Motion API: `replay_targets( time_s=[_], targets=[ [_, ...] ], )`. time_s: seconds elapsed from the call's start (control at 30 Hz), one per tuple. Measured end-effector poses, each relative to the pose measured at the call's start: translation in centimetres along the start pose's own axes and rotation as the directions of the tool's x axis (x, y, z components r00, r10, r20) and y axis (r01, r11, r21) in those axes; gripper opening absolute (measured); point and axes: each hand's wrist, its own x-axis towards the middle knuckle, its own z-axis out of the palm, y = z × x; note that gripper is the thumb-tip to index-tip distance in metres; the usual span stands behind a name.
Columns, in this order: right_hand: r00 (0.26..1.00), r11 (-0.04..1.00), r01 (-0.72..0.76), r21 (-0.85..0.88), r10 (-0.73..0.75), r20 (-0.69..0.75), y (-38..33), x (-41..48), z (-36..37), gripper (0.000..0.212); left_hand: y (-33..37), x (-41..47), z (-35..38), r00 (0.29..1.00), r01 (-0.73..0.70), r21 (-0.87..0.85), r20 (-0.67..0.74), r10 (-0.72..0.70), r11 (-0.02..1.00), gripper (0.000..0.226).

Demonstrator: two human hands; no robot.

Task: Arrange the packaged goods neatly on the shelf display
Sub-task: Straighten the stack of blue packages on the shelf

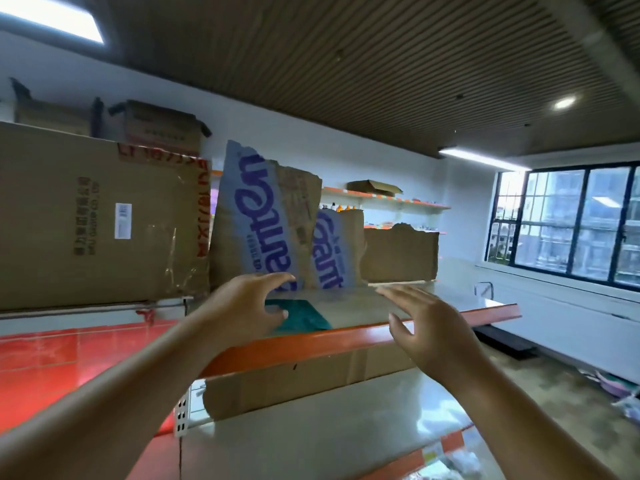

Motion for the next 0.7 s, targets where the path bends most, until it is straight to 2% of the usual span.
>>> replay_targets(
  time_s=[0.1,0.23,0.33,0.37,0.57,0.7],
  targets=[
    [1.0,1.0,0.012,0.016,-0.012,0.011,1.2,0.8,1.3,0.047,-0.6,1.0,0.2,0.989,0.042,0.083,0.136,-0.053,0.996,0.049],
    [0.998,0.998,0.041,0.05,-0.044,0.047,2.1,2.5,3.8,0.048,-2.4,2.4,1.7,0.956,0.035,0.275,0.27,-0.112,0.961,0.048],
    [0.993,0.995,0.08,0.065,-0.085,0.078,2.6,4.0,6.1,0.049,-2.7,3.5,2.7,0.936,-0.028,0.321,0.341,-0.088,0.947,0.013],
    [0.992,0.994,0.084,0.069,-0.09,0.088,2.8,4.6,7.0,0.049,-2.6,4.0,3.1,0.934,-0.067,0.335,0.353,-0.06,0.94,0.008],
    [0.971,0.984,0.15,0.093,-0.165,0.172,2.7,8.0,11.6,0.05,-2.5,6.5,4.7,0.931,-0.191,0.411,0.365,0.031,0.892,0.014],
    [0.945,0.972,0.199,0.125,-0.224,0.239,2.1,10.8,14.3,0.059,-3.1,8.1,3.7,0.964,-0.21,0.458,0.246,0.104,0.864,0.014]
  ],
)
